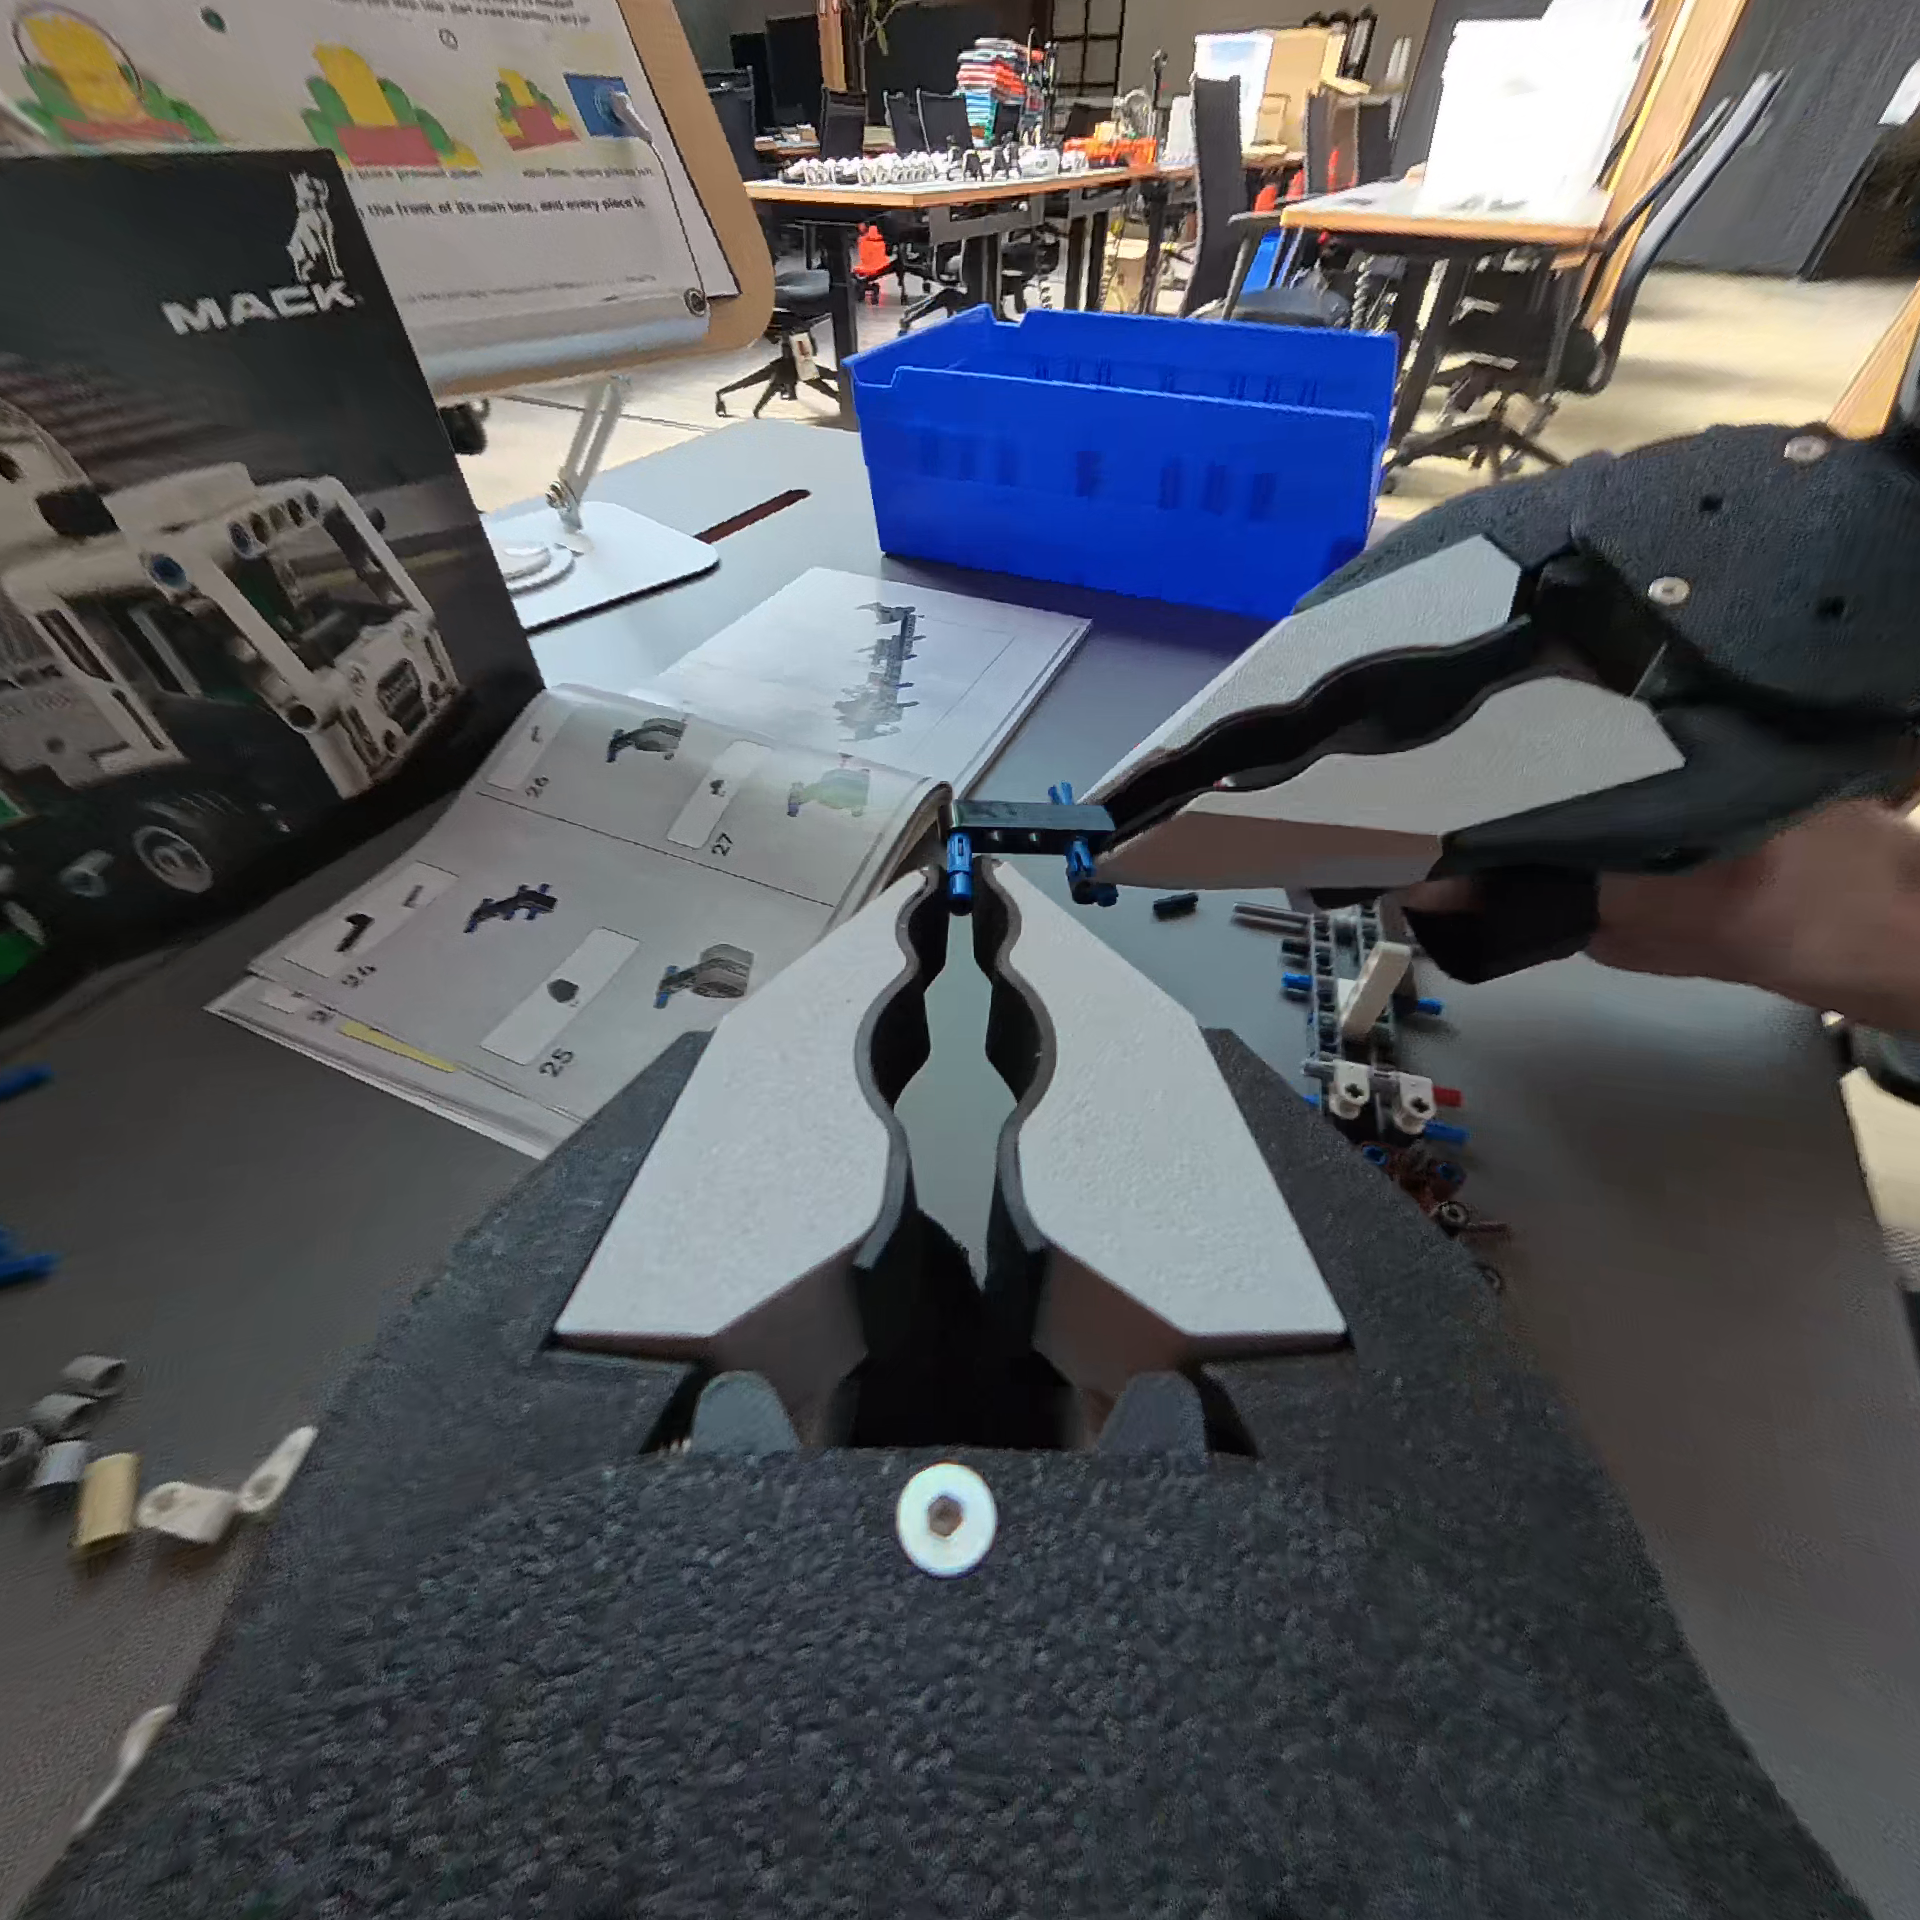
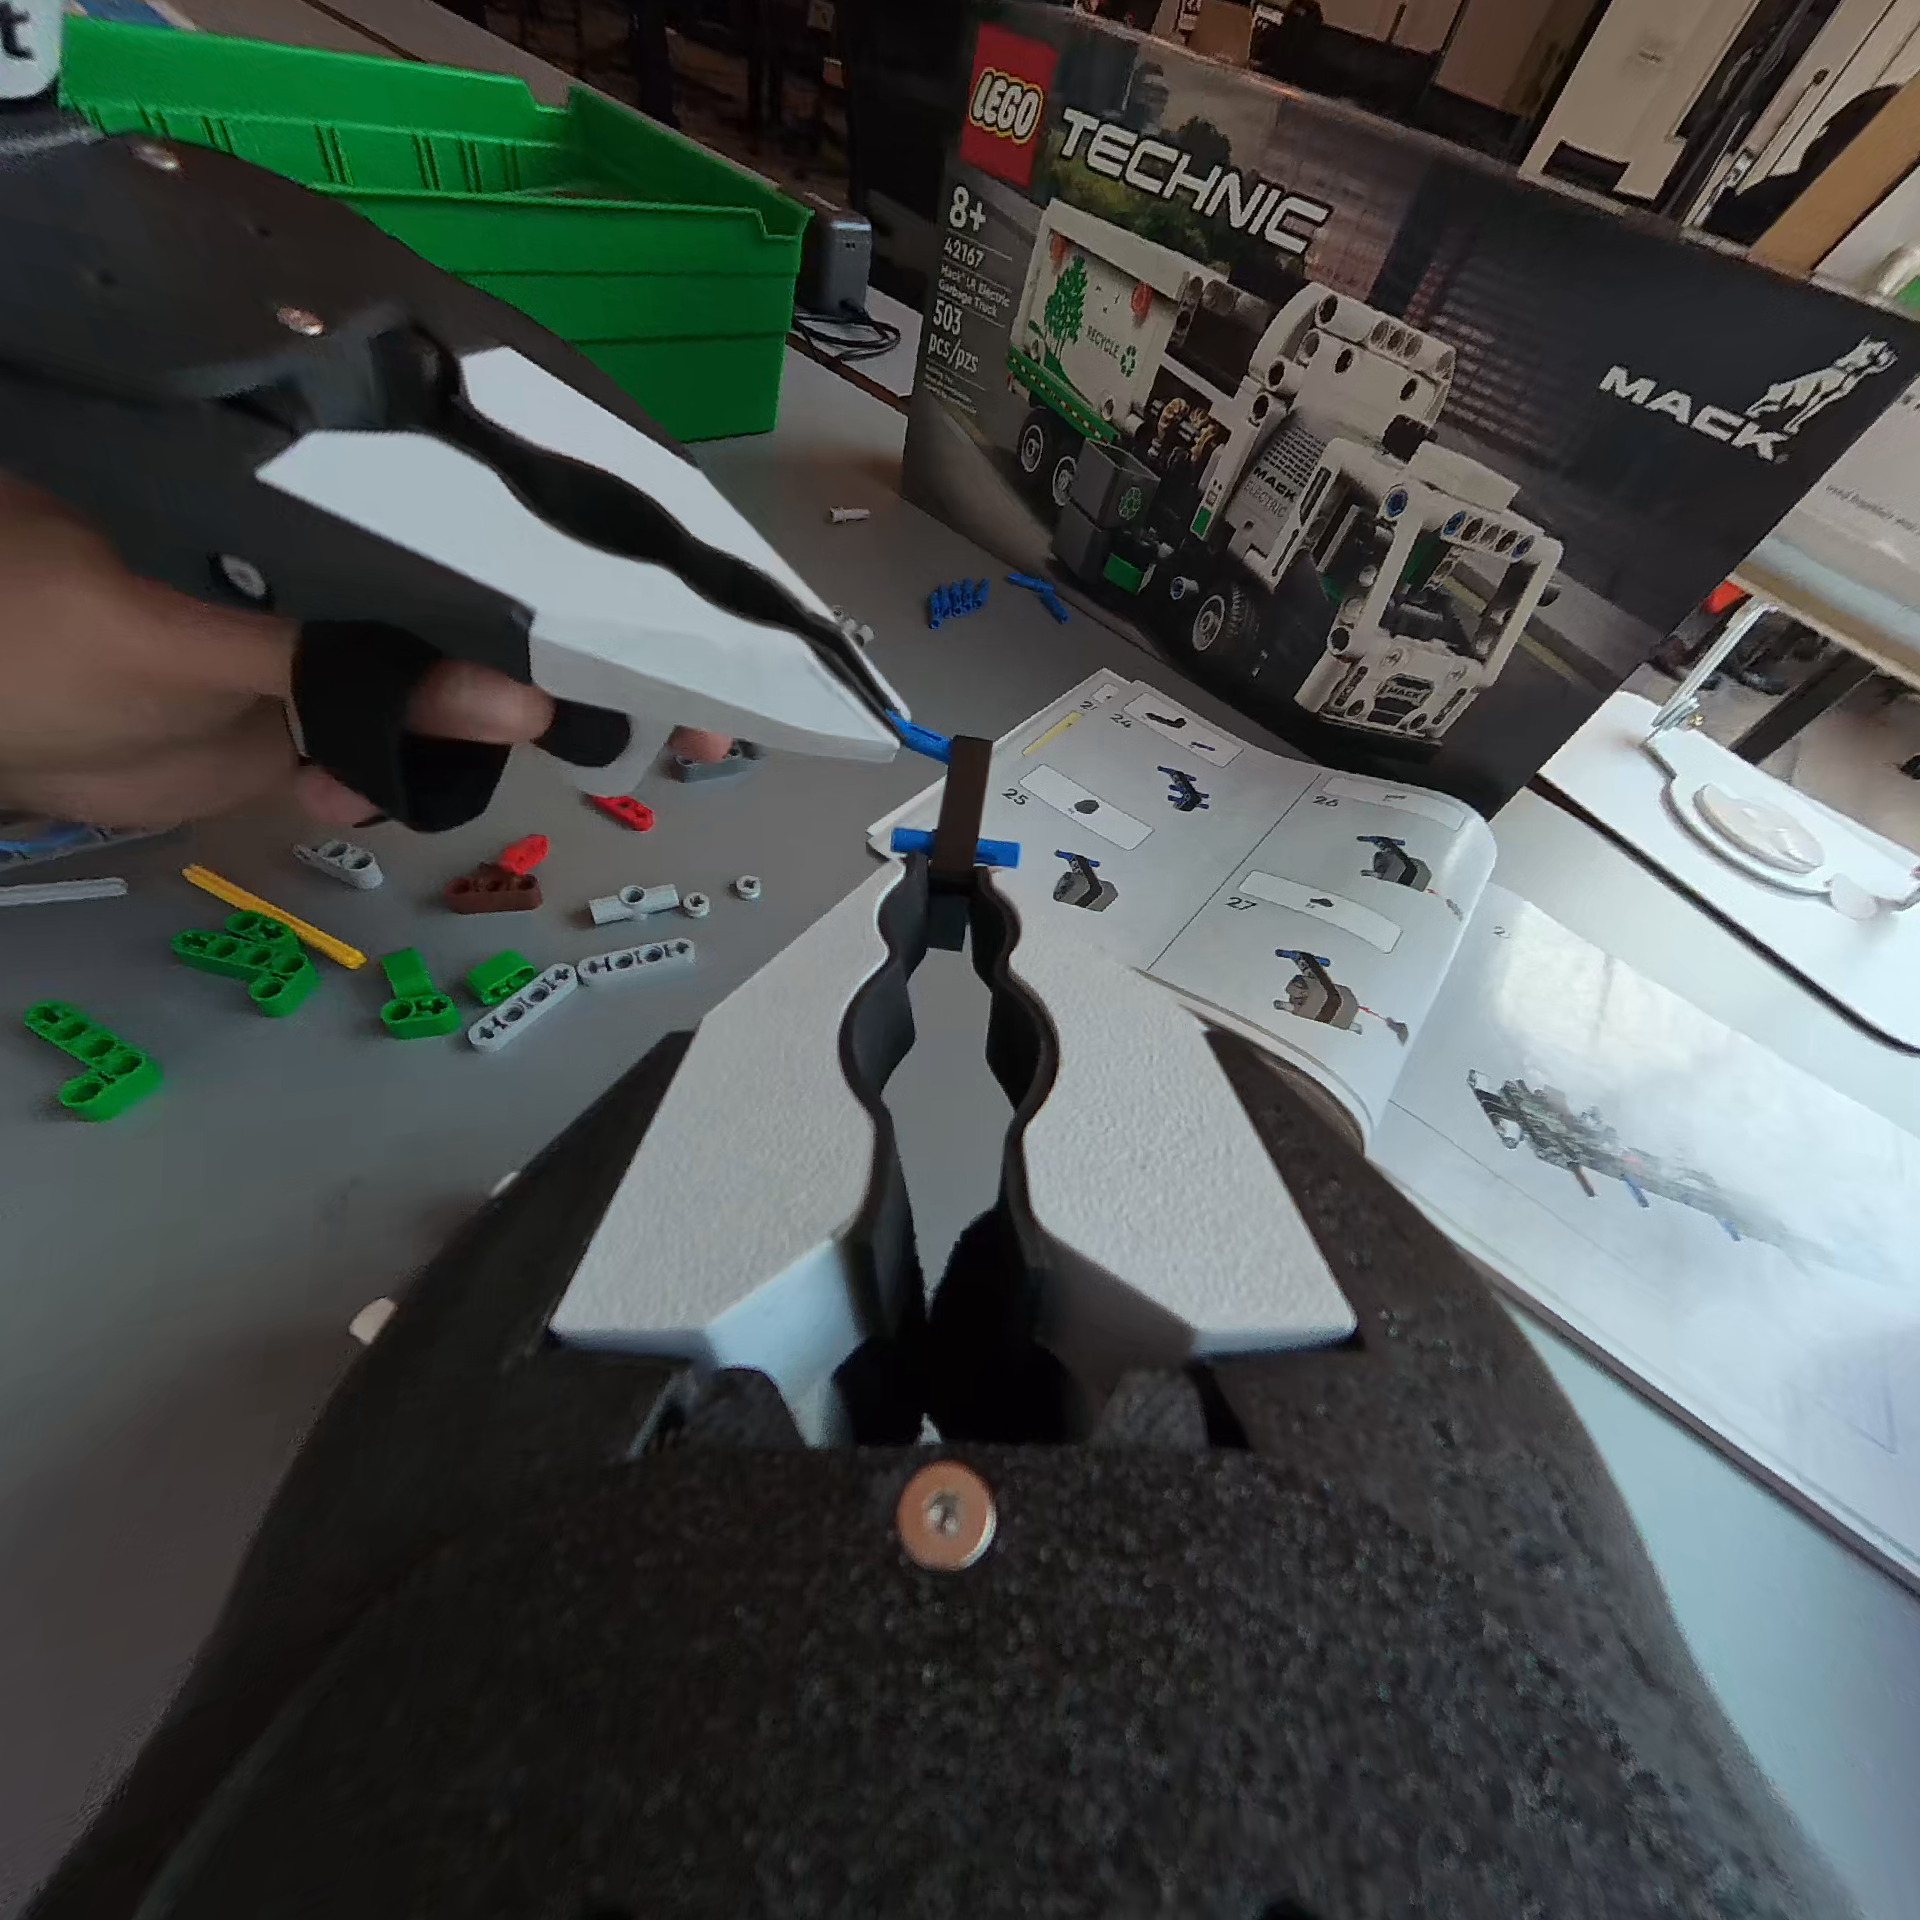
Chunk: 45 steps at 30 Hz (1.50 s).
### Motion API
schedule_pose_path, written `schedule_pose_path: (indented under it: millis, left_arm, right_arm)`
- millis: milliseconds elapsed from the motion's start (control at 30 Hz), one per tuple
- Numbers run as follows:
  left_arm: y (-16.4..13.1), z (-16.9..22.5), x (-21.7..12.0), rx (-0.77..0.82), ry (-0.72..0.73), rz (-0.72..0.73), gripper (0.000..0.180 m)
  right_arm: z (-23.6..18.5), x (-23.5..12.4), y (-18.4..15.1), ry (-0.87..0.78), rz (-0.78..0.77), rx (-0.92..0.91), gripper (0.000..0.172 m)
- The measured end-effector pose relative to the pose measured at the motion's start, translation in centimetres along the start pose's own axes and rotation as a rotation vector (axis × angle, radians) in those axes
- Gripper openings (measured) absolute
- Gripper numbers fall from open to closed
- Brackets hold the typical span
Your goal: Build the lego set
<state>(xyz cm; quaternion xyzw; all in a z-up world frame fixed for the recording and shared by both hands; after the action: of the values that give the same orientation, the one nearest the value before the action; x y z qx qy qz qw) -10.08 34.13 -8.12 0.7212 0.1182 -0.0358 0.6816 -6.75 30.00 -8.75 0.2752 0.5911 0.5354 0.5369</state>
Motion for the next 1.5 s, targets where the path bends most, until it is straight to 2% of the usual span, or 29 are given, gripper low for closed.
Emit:
schedule_pose_path:
  millis: [100, 300, 400, 600, 733, 867, 1033, 1133, 1500]
  left_arm:
    - [0.2, -0.1, 0.0, -0.169, -0.077, 0.009, 0.003]
    - [0.9, -0.5, -0.3, -0.459, -0.207, 0.044, 0.003]
    - [0.9, -0.6, -0.3, -0.472, -0.211, 0.031, 0.003]
    - [1.2, -0.7, -0.5, -0.504, -0.217, 0.034, 0.003]
    - [1.0, -0.7, -0.4, -0.358, -0.152, 0.028, 0.003]
    - [0.9, -0.5, -0.6, 0.007, -0.006, 0.048, 0.003]
    - [0.8, -0.3, -0.6, 0.318, 0.117, 0.067, 0.003]
    - [0.8, -0.1, -0.7, 0.502, 0.180, 0.086, 0.003]
    - [-0.5, 1.1, -0.3, 1.044, 0.344, 0.116, 0.002]
  right_arm:
    - [0.0, 0.0, 0.2, -0.044, -0.006, -0.075, 0.006]
    - [0.0, -0.1, 1.1, -0.044, 0.059, -0.043, 0.006]
    - [0.1, 0.1, 1.2, -0.024, 0.095, 0.022, 0.006]
    - [0.1, 0.0, 1.6, -0.054, 0.127, -0.022, 0.006]
    - [0.1, 0.1, 1.3, -0.050, 0.129, -0.005, 0.006]
    - [0.0, 0.2, 1.2, 0.011, 0.156, 0.082, 0.007]
    - [-0.1, 0.1, 1.1, 0.019, 0.132, 0.078, 0.007]
    - [-0.1, 0.0, 1.1, 0.069, 0.114, 0.136, 0.007]
    - [-0.1, -0.7, 0.3, 0.171, -0.108, 0.174, 0.007]
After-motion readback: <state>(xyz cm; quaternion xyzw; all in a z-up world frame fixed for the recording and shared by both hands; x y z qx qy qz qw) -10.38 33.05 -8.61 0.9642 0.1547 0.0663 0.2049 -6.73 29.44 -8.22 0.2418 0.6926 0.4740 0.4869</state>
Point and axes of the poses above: each gripper's, where its closed fingertips meet, x out along the fingers, y out of its top, z = x × y across the jaws, the point moved 2 cm from there along -x, back along the fingers, and after that the axes turned 12 degrees about y, right-handed, at the moved point
